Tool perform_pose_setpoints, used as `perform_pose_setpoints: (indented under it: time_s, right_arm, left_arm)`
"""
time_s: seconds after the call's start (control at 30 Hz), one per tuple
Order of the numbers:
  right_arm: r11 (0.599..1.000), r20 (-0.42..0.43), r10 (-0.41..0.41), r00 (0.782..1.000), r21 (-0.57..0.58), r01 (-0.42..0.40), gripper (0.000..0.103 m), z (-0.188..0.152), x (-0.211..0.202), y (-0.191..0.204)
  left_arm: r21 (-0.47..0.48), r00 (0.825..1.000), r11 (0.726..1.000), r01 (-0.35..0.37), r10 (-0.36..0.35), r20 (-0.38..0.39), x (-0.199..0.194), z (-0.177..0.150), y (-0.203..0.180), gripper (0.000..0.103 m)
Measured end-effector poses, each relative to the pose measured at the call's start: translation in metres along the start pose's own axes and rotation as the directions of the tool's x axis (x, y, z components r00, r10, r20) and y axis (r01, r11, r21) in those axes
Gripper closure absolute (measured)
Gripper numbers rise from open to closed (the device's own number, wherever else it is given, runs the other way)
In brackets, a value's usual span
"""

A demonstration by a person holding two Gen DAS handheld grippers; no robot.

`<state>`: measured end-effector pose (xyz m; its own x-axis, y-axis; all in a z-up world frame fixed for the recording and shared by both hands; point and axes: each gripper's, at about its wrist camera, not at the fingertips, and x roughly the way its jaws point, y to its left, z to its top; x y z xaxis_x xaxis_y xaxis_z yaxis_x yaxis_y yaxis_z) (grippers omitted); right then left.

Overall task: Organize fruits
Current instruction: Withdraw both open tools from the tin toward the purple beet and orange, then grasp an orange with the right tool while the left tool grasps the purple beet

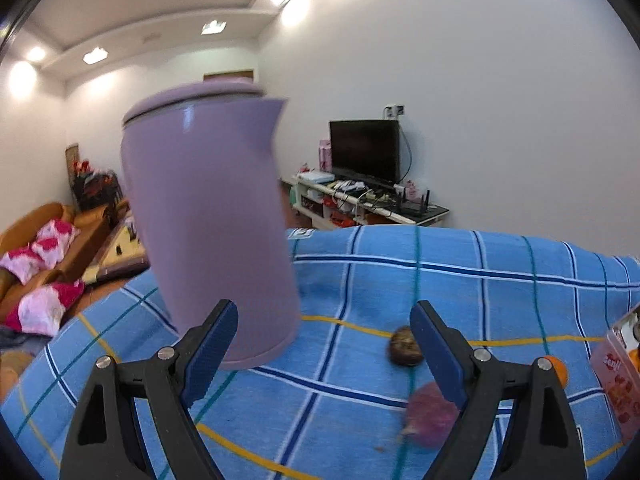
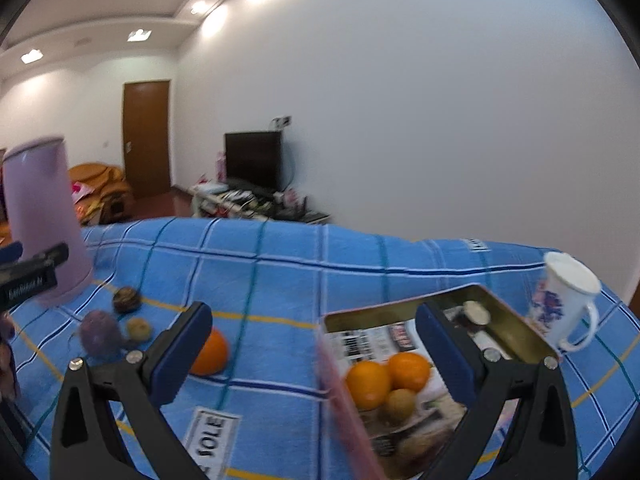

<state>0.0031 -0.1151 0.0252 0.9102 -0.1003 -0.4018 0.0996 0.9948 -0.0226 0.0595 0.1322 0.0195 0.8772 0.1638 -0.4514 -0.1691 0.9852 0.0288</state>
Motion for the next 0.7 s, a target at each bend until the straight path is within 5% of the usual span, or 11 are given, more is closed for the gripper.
perform_pose_setpoints:
  time_s: [0.23,0.33,0.57,0.7]
  right_arm:
    - [0.994,-0.161,0.109,0.981,-0.008,-0.112,0.001,0.004,0.034,0.034]
    - [0.987,-0.239,0.126,0.963,-0.064,-0.145,0.014,0.001,0.054,0.055]
    - [0.982,-0.416,0.140,0.899,-0.058,-0.180,0.025,-0.008,0.096,0.075]
    - [0.978,-0.493,0.144,0.858,-0.059,-0.198,0.046,-0.016,0.110,0.080]
  left_arm:
    - [-0.031,0.997,0.999,0.011,-0.013,-0.073,0.013,-0.001,0.010,0.014]
    - [0.002,0.995,1.000,0.031,-0.030,-0.094,0.015,-0.002,0.003,0.014]
    - [0.060,0.983,0.990,0.125,-0.115,-0.141,0.011,-0.007,-0.015,0.014]
    - [0.095,0.982,0.985,0.142,-0.128,-0.138,0.007,-0.007,-0.022,0.014]
